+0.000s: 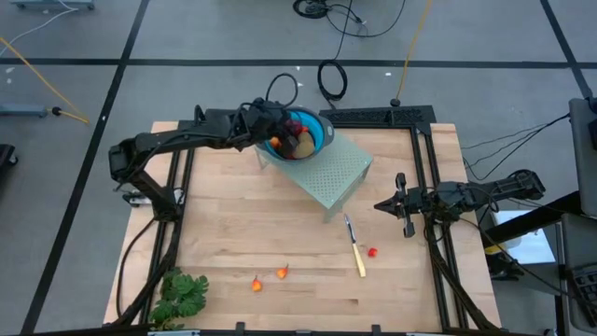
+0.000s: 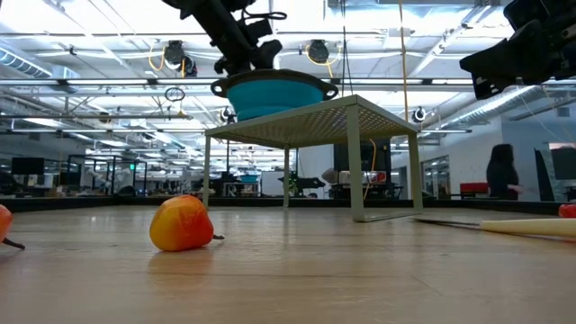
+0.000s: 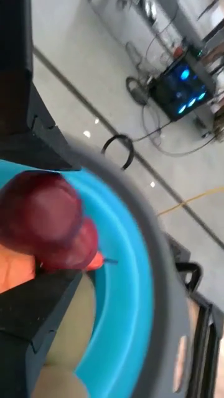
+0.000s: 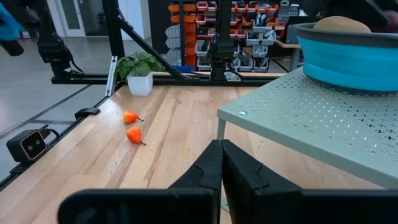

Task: Pick & Place Fruit
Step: Put the pomegranate into the blue strainer bowl on the shelf, then put the pear into the blue strainer bowl on the shelf

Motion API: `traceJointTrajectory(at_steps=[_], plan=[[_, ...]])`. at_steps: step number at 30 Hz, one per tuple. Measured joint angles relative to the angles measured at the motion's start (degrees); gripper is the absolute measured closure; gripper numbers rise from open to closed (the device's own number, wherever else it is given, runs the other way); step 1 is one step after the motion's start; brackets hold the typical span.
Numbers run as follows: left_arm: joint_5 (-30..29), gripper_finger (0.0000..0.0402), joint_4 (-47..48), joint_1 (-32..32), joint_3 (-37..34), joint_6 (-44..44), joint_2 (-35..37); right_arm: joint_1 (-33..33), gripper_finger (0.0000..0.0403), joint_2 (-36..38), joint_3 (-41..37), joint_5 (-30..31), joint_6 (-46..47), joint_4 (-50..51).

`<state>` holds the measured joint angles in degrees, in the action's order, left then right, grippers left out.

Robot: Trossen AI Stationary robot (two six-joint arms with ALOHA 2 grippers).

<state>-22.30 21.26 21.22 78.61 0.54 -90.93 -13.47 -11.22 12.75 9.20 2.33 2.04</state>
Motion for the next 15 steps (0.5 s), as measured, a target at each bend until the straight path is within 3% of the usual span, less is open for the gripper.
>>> traceJointTrajectory(at_steps=[15], plan=[[-2.39,0.0120,-0.11,-2.60,0.00,-0.70,7.42,0.00,0.0403,0.00,0.00,-0.21,0.00,0.00]])
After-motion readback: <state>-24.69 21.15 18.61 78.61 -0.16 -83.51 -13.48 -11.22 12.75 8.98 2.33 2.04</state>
